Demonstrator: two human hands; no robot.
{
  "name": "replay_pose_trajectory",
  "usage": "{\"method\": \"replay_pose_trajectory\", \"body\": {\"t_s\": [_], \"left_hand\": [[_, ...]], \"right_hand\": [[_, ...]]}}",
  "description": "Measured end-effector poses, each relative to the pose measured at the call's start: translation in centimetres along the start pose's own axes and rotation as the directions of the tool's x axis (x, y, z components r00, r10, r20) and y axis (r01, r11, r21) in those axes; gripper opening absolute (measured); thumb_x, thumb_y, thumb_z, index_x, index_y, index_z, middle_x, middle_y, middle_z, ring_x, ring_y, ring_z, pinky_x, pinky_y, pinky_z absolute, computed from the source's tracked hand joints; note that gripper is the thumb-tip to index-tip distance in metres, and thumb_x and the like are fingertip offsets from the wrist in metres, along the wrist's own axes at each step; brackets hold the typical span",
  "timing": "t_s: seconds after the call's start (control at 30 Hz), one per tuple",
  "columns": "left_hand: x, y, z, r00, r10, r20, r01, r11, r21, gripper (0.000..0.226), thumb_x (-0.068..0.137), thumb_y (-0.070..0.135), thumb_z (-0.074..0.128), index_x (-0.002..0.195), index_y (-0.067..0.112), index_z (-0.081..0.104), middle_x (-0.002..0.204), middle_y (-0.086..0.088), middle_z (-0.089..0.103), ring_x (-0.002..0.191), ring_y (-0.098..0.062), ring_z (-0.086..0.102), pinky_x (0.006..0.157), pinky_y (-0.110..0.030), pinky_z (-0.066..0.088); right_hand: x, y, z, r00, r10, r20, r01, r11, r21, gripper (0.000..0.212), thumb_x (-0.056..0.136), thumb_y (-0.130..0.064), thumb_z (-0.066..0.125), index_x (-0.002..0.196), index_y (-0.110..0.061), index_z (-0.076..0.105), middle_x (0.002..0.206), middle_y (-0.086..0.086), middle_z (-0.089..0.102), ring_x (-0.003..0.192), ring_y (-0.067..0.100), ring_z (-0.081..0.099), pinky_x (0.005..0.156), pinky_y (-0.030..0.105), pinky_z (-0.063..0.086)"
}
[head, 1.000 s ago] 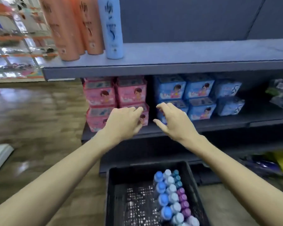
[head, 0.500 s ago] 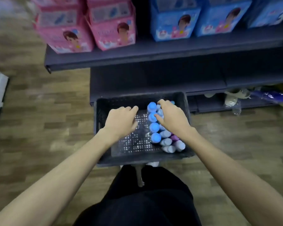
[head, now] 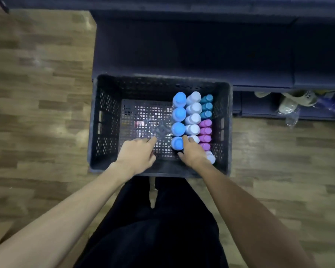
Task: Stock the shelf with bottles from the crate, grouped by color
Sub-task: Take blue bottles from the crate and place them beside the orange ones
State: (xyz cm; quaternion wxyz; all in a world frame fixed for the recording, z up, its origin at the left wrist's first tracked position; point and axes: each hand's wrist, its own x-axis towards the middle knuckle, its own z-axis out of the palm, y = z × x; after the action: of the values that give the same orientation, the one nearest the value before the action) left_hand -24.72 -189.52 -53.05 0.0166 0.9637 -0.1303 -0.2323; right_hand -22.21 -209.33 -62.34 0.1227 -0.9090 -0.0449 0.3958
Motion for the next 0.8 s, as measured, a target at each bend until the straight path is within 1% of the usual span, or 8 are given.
{"method": "replay_pose_trajectory", "body": {"t_s": [0.1,0.27,0.3,0.37,0.43,0.57,0.67,0.8], "left_hand": [[0.6,-0.5,2.7,0.996,-0.074,0.043,0.076,0.996,-0.045,0.032,0.09,0.036,0.046,0.117,0.019,0.042,0.096,-0.002,0.062,0.087,-0.029,0.063,0.062,-0.034,0.043],[1.6,-0.5,6.2,0.982,-0.145,0.119,0.158,0.981,-0.115,0.042,0.093,0.036,0.046,0.13,0.019,0.037,0.1,-0.006,0.064,0.087,-0.031,0.063,0.063,-0.034,0.042],[1.8,-0.4,6.8,0.981,-0.147,0.126,0.162,0.979,-0.123,0.042,0.093,0.036,0.046,0.13,0.019,0.038,0.098,-0.005,0.064,0.086,-0.031,0.063,0.063,-0.034,0.043],[2.0,-0.4,7.8,0.98,-0.142,0.139,0.16,0.978,-0.136,0.035,0.092,0.037,0.046,0.121,0.018,0.041,0.092,-0.004,0.063,0.082,-0.03,0.062,0.062,-0.034,0.044],[2.0,-0.2,8.5,0.983,-0.133,0.125,0.149,0.981,-0.128,0.032,0.092,0.037,0.047,0.116,0.018,0.041,0.089,-0.003,0.062,0.079,-0.029,0.061,0.061,-0.033,0.043],[1.6,-0.1,8.3,0.987,-0.135,0.082,0.143,0.984,-0.107,0.031,0.092,0.037,0.047,0.115,0.017,0.041,0.087,-0.002,0.059,0.079,-0.027,0.061,0.059,-0.032,0.038],[0.9,-0.2,7.2,0.99,-0.132,0.05,0.137,0.984,-0.115,0.03,0.092,0.036,0.047,0.115,0.017,0.042,0.09,-0.001,0.06,0.081,-0.025,0.061,0.058,-0.032,0.038],[-0.1,-0.8,5.5,0.991,-0.134,-0.005,0.132,0.983,-0.129,0.027,0.091,0.035,0.047,0.112,0.018,0.043,0.093,0.0,0.061,0.082,-0.025,0.06,0.058,-0.032,0.039]], "right_hand": [[2.0,0.2,2.4,0.999,0.038,-0.011,-0.037,0.998,0.042,0.064,0.091,-0.034,0.064,0.139,-0.006,0.033,0.132,0.016,0.049,0.115,0.036,0.055,0.084,0.042,0.049],[3.5,0.3,4.9,0.983,0.068,-0.17,-0.067,0.998,0.008,0.061,0.088,-0.04,0.069,0.132,-0.008,0.041,0.125,0.012,0.055,0.11,0.032,0.057,0.078,0.042,0.049],[3.7,0.3,5.2,0.979,0.071,-0.191,-0.072,0.997,0.003,0.062,0.087,-0.042,0.069,0.131,-0.009,0.042,0.123,0.011,0.056,0.108,0.031,0.058,0.076,0.042,0.048],[4.1,0.2,5.7,0.972,0.081,-0.221,-0.083,0.997,0.001,0.061,0.085,-0.046,0.07,0.129,-0.012,0.044,0.117,0.008,0.061,0.102,0.031,0.062,0.07,0.038,0.044],[4.5,0.3,5.8,0.966,0.091,-0.242,-0.089,0.996,0.017,0.059,0.083,-0.048,0.071,0.128,-0.017,0.047,0.111,0.005,0.065,0.097,0.03,0.064,0.066,0.035,0.041],[4.5,0.5,5.3,0.958,0.133,-0.253,-0.119,0.99,0.073,0.052,0.08,-0.05,0.072,0.119,-0.023,0.053,0.099,0.003,0.068,0.089,0.028,0.065,0.064,0.031,0.04],[3.6,0.1,4.6,0.955,0.117,-0.274,-0.095,0.991,0.089,0.05,0.08,-0.049,0.072,0.117,-0.022,0.054,0.1,0.004,0.069,0.091,0.03,0.065,0.065,0.033,0.042],[1.5,-0.3,3.1,0.946,0.077,-0.314,-0.025,0.986,0.168,0.048,0.079,-0.044,0.075,0.118,-0.022,0.057,0.102,0.002,0.069,0.093,0.029,0.065,0.072,0.036,0.05]]}}
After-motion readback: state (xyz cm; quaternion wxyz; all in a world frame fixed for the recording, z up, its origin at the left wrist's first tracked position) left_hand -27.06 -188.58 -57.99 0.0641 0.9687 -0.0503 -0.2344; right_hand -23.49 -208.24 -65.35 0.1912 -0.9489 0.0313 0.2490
